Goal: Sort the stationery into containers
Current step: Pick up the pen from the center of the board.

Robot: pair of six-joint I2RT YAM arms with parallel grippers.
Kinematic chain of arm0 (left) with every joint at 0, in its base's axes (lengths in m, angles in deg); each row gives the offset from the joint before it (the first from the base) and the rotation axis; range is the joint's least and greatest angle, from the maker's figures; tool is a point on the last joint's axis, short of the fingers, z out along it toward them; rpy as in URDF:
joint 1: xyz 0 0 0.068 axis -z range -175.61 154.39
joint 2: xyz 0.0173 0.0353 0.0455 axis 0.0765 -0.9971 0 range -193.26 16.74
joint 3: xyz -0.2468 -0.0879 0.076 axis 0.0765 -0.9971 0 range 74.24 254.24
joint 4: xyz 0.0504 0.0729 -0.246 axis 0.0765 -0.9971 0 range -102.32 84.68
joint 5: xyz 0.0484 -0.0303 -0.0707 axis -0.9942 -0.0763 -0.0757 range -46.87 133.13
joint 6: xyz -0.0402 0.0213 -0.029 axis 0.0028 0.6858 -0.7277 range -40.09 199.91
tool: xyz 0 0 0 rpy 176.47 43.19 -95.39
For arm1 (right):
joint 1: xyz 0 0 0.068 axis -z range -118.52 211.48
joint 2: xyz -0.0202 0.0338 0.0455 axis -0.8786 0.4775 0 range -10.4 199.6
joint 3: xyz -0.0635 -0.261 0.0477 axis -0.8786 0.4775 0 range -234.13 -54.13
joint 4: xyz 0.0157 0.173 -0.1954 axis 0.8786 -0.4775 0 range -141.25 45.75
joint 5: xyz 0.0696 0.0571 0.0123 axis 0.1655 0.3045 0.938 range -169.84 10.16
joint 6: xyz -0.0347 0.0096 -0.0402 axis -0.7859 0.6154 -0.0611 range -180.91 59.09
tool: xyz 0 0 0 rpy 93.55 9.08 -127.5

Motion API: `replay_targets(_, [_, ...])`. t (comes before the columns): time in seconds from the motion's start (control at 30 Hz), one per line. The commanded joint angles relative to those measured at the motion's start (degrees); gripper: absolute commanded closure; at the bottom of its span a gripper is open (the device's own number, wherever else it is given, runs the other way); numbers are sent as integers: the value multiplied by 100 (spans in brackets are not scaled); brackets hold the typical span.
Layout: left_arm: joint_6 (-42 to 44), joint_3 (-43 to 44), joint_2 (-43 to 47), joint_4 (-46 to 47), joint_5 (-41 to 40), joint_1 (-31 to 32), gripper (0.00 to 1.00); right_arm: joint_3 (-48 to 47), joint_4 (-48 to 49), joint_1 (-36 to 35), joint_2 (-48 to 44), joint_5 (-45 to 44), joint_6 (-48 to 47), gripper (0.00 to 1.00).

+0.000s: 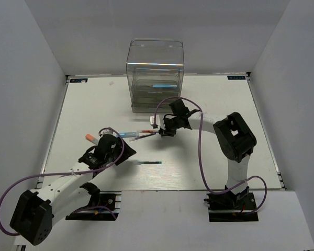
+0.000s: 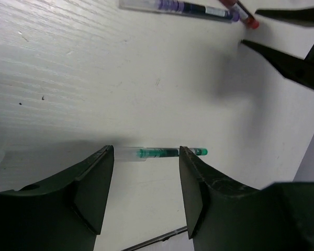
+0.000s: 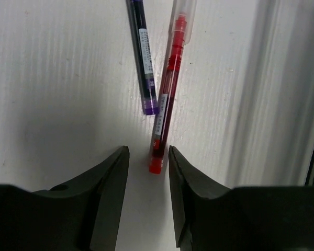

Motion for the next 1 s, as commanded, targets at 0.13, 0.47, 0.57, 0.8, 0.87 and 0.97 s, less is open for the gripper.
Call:
replay_targets(0.13, [932, 300, -158, 254, 476, 35, 37, -707, -596, -28, 538, -112, 175, 61])
replay_targets(0.47, [1890, 659, 273, 140, 590, 35, 36, -1015, -1387, -46, 654, 37, 18, 84])
replay_targets(0.57, [2329, 871, 46, 87, 739, 35, 34, -936, -1545, -64, 575, 46, -140, 96])
replay_targets(0.8, [3251, 1354, -702, -27, 1056, 87, 32, -962, -1494, -20, 180, -77, 586, 100])
replay_targets(0.87, [3402, 1539, -1001, -177, 1056, 149, 33, -954, -1423, 16, 22, -121, 720, 100])
replay_targets(0.97, [3683, 1671, -1054, -317, 1169, 280, 35, -919, -1388, 24, -470, -33, 870, 100])
